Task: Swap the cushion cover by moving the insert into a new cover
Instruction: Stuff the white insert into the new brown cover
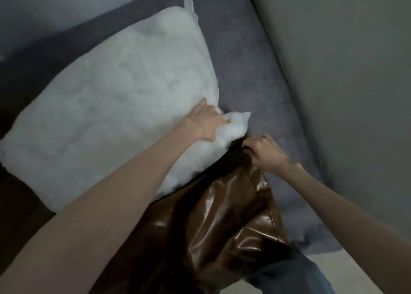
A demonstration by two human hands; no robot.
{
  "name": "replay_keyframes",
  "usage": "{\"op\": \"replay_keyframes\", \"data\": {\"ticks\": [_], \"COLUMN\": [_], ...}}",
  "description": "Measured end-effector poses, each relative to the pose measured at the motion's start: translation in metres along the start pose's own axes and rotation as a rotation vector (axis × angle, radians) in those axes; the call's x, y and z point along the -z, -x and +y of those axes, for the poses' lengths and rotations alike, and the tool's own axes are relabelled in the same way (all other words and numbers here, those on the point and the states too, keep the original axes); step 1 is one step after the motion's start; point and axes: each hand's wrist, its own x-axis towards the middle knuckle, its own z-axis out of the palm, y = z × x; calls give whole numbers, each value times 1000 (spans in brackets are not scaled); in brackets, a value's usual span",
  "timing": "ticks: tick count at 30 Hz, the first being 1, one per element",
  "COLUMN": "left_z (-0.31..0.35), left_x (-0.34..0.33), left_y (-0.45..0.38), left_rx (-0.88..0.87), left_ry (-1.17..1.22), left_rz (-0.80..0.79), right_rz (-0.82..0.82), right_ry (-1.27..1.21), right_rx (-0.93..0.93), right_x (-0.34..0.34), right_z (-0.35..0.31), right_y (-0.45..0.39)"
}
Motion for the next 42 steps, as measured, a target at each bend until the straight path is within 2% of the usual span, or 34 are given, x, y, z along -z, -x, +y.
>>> {"op": "replay_keyframes", "data": {"ticks": [8, 12, 17, 20, 22, 24, 25, 27, 29, 30, 31, 32, 34, 36, 37, 39, 40, 42], "left_z": [20, 28, 45, 44, 40, 30, 24, 11, 3, 2, 1, 0, -7, -17, -22, -28, -31, -37], "left_x": [-29, -21, -23, -29, -40, -51, -55, -56, -47, -39, -33, -30, -42, -63, -75, -101, -114, -134], "left_y": [73, 45, 13, 8, 9, 20, 28, 47, 69, 84, 98, 114, 149, 189, 208, 244, 259, 284], "left_rx": [-142, -70, 24, -23, -27, 98, 174, 263, 119, 37, 33, 78, 179, 230, 247, 307, 358, 461], "left_ry": [-106, -42, 30, 86, 367, 818, 1013, 1313, 1575, 1690, 1764, 1744, 1466, 1274, 1215, 1052, 1005, 1059], "left_rz": [-51, -13, -2, -40, -166, -358, -374, -343, -276, -235, -197, -145, -48, -75, -115, -188, -200, -112], "right_rz": [58, 45, 150, 173, 157, 143, 169, 245, 269, 224, 162, 112, 80, 186, 297, 480, 485, 331], "right_ry": [5, -65, -184, -207, -187, -141, -134, -201, -271, -262, -239, -236, -278, -219, -146, -62, -56, -22], "right_rx": [20, 72, 85, 65, 57, 98, 129, 143, 29, -71, -163, -227, -298, -272, -211, 24, 170, 402], "right_x": [8, 16, 33, 44, 52, 58, 60, 60, 57, 55, 54, 55, 62, 73, 78, 82, 81, 63], "right_z": [-25, -28, -39, -47, -50, -57, -62, -64, -55, -50, -48, -50, -71, -106, -128, -185, -216, -274], "right_y": [-7, 4, 11, -4, -15, -24, -26, -25, -22, -22, -25, -28, -35, -41, -44, -52, -57, -67]}}
